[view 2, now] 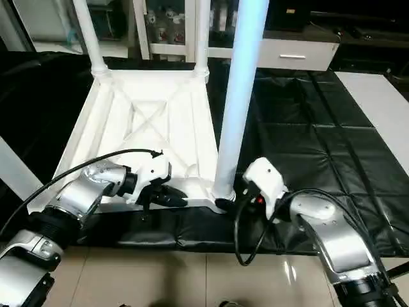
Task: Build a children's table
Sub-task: Rotate leg to tighten
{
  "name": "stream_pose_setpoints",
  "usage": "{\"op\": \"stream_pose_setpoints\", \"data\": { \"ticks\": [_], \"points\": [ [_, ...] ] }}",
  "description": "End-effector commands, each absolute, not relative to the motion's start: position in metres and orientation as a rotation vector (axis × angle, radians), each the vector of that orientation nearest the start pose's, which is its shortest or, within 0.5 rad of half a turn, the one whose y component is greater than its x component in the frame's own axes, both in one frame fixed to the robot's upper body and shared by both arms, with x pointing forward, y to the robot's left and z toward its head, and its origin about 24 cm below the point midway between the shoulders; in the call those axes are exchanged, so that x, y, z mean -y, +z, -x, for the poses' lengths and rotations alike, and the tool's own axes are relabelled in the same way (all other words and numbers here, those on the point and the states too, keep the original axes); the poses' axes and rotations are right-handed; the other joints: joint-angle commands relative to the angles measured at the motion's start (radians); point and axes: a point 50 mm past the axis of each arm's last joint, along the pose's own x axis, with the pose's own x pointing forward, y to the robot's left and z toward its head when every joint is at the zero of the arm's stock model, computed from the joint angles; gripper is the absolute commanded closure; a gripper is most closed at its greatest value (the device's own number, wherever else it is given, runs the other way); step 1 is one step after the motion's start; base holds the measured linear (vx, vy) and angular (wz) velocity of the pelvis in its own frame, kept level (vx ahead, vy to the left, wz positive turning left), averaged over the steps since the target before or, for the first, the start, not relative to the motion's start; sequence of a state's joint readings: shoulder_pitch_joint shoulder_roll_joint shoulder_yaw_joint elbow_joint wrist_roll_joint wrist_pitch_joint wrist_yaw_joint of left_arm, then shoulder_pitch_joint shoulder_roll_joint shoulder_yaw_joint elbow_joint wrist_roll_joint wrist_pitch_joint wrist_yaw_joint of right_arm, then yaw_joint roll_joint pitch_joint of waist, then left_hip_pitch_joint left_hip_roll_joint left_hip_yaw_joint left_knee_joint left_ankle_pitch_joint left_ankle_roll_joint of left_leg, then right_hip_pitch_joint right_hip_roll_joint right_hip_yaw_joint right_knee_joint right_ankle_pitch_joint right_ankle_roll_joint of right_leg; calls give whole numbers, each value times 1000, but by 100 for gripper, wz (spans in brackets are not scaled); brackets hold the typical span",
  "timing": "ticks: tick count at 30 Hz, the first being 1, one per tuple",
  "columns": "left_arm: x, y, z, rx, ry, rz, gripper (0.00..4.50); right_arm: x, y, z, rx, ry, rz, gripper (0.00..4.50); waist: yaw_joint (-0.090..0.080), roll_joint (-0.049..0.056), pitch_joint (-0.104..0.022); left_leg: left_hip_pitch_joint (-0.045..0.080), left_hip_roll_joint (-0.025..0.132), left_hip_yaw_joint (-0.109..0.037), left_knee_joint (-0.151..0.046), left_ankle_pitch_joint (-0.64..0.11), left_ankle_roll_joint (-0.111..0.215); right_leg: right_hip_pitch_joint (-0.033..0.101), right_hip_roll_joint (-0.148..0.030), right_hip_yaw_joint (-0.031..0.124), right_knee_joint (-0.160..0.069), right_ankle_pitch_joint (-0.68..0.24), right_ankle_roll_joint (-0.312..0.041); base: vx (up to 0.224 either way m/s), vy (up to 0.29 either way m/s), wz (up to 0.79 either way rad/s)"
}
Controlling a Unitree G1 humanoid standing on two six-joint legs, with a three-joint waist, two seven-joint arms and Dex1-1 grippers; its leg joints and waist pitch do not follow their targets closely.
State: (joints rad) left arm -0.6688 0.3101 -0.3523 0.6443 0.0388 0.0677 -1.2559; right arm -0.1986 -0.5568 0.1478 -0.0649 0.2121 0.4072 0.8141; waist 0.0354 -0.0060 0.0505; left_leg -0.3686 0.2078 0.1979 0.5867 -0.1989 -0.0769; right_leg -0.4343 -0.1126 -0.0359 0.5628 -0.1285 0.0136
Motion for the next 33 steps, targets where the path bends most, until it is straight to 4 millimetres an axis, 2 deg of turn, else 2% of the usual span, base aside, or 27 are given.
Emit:
{"op": "stream_pose_setpoints", "data": {
  "ticks": [1,4,7,15,18,22,23,26,28,33],
  "points": [
    [-104,41,-314,-519,-1474,-453,414,176,77,-267,-338,917,287,54,-3,-8,-55,6,12,2,-74,-216,70,55,-10,16,-47,-238,-214,0,0,0],
    [-104,40,-314,-528,-1473,-436,414,178,75,-266,-354,923,298,54,-3,-8,-55,6,12,0,-76,-237,59,55,-10,16,-50,-273,-203,0,0,0],
    [-105,39,-313,-550,-1487,-430,448,179,72,-265,-374,934,313,54,-3,-8,-56,8,12,1,-75,-237,57,54,-9,16,-49,-264,-204,0,0,0],
    [-106,38,-310,-587,-1520,-442,448,178,64,-271,-399,926,333,54,-5,-8,-60,6,11,2,-71,-201,70,58,-10,15,-43,-220,-230,0,0,0],
    [-105,39,-310,-582,-1524,-436,448,175,62,-278,-386,906,307,54,-5,-10,-62,8,11,2,-68,-197,71,58,-10,15,-41,-218,-233,0,0,0],
    [-105,39,-310,-583,-1525,-430,448,170,62,-281,-367,919,255,54,-3,-9,-64,9,11,3,-66,-170,80,59,-9,15,-36,-181,-244,0,0,0],
    [-105,38,-309,-583,-1525,-427,450,170,62,-281,-362,922,240,70,-3,-12,-64,9,11,3,-66,-165,83,60,-9,15,-35,-173,-247,0,0,0],
    [-104,38,-309,-584,-1526,-421,450,169,62,-281,-363,928,233,80,-2,-11,-64,7,10,4,-65,-156,92,62,-10,15,-33,-164,-254,0,0,0],
    [-104,38,-308,-585,-1527,-418,450,170,60,-281,-367,930,226,103,-2,-10,-63,8,11,3,-65,-161,90,62,-10,15,-35,-176,-252,0,0,0],
    [-104,38,-307,-589,-1531,-417,450,170,59,-279,-368,936,215,126,-3,-10,-62,7,10,3,-65,-174,86,60,-9,15,-36,-190,-247,0,0,0]
  ]
}}
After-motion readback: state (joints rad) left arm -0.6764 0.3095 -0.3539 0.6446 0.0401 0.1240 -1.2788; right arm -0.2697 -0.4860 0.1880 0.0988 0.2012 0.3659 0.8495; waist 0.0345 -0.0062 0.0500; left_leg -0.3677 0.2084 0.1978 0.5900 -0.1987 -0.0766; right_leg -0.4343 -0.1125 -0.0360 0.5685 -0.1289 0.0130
